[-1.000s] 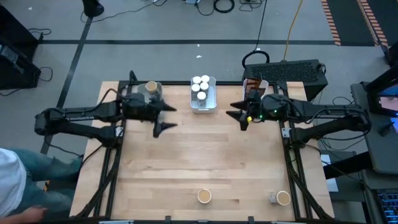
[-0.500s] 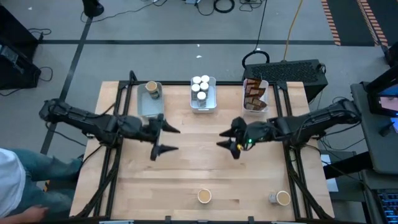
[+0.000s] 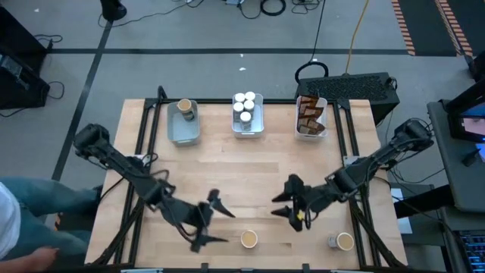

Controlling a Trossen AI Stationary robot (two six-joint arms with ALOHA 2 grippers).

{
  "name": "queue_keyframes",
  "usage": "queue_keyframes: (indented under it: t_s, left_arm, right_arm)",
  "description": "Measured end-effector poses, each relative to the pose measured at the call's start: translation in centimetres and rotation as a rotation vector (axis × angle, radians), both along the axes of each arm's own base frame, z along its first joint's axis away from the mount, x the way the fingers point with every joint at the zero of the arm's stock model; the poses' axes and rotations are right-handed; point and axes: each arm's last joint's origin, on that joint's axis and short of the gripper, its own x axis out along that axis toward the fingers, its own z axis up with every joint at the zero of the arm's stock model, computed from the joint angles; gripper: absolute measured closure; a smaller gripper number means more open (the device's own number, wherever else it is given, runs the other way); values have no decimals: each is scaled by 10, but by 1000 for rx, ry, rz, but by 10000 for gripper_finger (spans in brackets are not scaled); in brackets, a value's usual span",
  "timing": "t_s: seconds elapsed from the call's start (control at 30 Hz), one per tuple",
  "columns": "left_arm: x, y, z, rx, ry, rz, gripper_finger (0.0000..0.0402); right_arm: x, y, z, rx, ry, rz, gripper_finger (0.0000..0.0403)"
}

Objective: Sort spices by type
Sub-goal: Put the gold seasoning bottle into the gray bin

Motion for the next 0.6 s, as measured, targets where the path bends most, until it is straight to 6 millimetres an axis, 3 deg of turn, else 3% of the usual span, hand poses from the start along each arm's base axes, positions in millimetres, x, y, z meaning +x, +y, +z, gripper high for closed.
queue_keyframes:
  t_s: [0.17, 0.4, 0.6]
  left_arm:
    - [24, -26, -7, 25, 38, -32, 56]
    - [43, -33, -40, 96, 120, -140, 56]
    - [55, -27, -53, 152, 134, -173, 56]
  right_arm:
    - [-9, 18, -3, 44, 13, 10, 247]
    - [-21, 34, -3, 57, 24, 74, 390]
    - [-25, 41, -6, 54, 18, 36, 401]
